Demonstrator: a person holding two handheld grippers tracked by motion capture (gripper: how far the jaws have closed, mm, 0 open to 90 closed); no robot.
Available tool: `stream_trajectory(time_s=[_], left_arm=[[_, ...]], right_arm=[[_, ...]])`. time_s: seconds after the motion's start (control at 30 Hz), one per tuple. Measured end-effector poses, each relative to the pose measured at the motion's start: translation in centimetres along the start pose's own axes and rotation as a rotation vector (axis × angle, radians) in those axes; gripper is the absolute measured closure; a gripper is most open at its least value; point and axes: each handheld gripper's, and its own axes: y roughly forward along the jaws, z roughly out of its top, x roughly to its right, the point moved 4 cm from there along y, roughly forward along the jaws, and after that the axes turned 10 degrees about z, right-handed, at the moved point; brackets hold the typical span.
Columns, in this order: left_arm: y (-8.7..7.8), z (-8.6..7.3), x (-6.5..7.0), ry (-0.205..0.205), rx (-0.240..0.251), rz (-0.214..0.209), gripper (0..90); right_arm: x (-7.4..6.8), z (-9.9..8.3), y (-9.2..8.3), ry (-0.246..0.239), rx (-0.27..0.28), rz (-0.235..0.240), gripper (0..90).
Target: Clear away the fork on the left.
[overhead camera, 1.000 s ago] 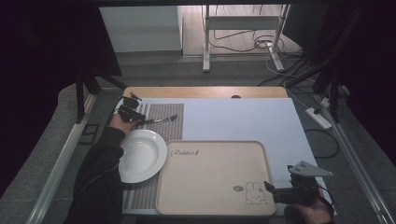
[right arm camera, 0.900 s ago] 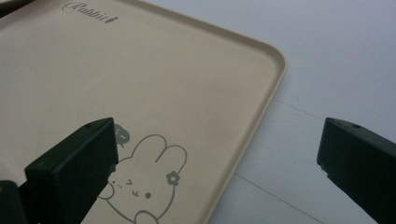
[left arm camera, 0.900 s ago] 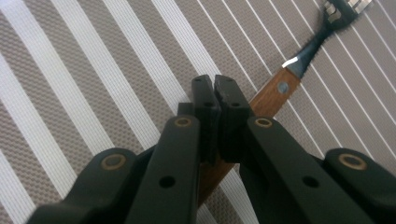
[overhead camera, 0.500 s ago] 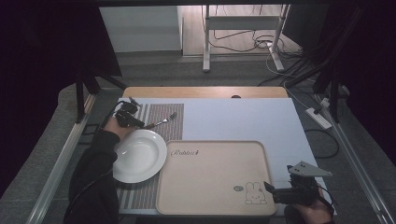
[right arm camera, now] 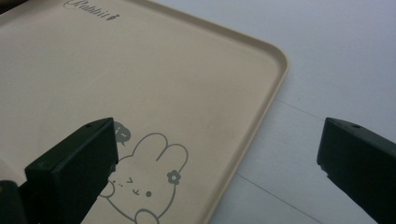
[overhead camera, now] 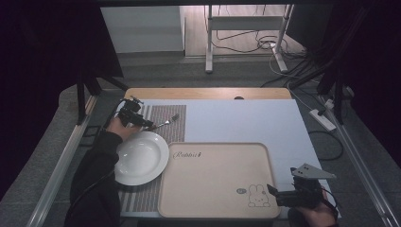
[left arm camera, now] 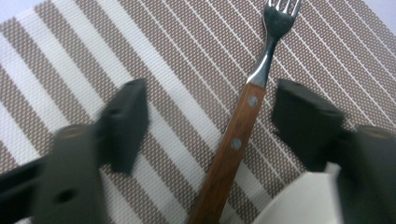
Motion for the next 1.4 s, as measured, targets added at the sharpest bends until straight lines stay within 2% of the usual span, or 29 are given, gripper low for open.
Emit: stream_trajectory(time_s=[0.13,0.23,0.33,0.43,0.5,0.53,0.6,0.63,0.7,0.73,0.77,0.83,0.9,0.93,1.0,1.23,1.4], left_arm=[[0.8,0.3,0.6,0.004,-0.037,-0.015,4.0],[1.4,0.4,1.1,0.048,-0.062,-0.003,0.5],[1.9,0.5,1.4,0.084,-0.092,0.025,1.8],[2.2,0.4,1.5,0.127,-0.120,0.087,11.4],[1.9,0.4,1.7,0.137,-0.110,0.052,19.7],[1.8,0.5,1.7,0.148,-0.104,0.045,31.9],[1.7,0.4,1.9,0.168,-0.097,0.048,33.7],[1.6,0.4,1.9,0.182,-0.090,0.031,38.1],[1.4,0.3,2.0,0.199,-0.080,0.024,46.3],[1.3,0.3,2.0,0.209,-0.074,0.018,52.3],[1.3,0.2,2.0,0.218,-0.073,0.015,62.0],[1.2,0.1,2.0,0.227,-0.067,0.001,72.0],[1.2,0.1,2.0,0.238,-0.062,-0.010,76.3],[1.2,0.1,1.9,0.221,-0.064,-0.021,77.5],[1.2,0.0,1.6,0.215,-0.056,-0.040,77.8],[0.6,-0.7,-0.3,0.195,-0.063,0.007,77.8],[-0.1,-1.2,-1.5,0.162,-0.055,0.032,77.9]], right_arm=[[0.0,0.0,0.0,-0.003,-0.001,0.003,0.0],[-0.1,0.0,0.0,-0.006,0.001,0.003,0.0],[-0.1,0.0,0.0,-0.006,0.000,0.003,0.0],[-0.1,0.0,0.0,-0.005,0.000,0.003,0.0],[-0.1,0.0,0.0,-0.006,-0.001,0.004,0.0],[-0.1,0.0,0.0,-0.007,-0.001,0.004,0.0],[-0.1,0.0,0.0,-0.007,-0.003,0.005,0.0],[-0.1,0.0,0.0,-0.007,-0.002,0.004,0.0],[-0.1,0.0,0.0,-0.007,-0.001,0.006,0.0],[-0.1,0.0,0.0,-0.008,0.001,0.006,0.0],[-0.1,0.0,0.0,-0.010,0.001,0.006,0.0],[-0.1,0.0,0.0,-0.011,0.001,0.005,0.0],[-0.1,0.0,0.0,-0.013,-0.002,0.006,0.0],[-0.1,0.0,0.0,-0.013,-0.001,0.006,0.0],[-0.1,0.0,0.0,-0.014,0.001,0.006,0.0],[-0.2,0.0,0.0,-0.016,0.005,0.006,0.0],[-0.2,0.0,-0.1,-0.019,0.004,0.005,0.0]])
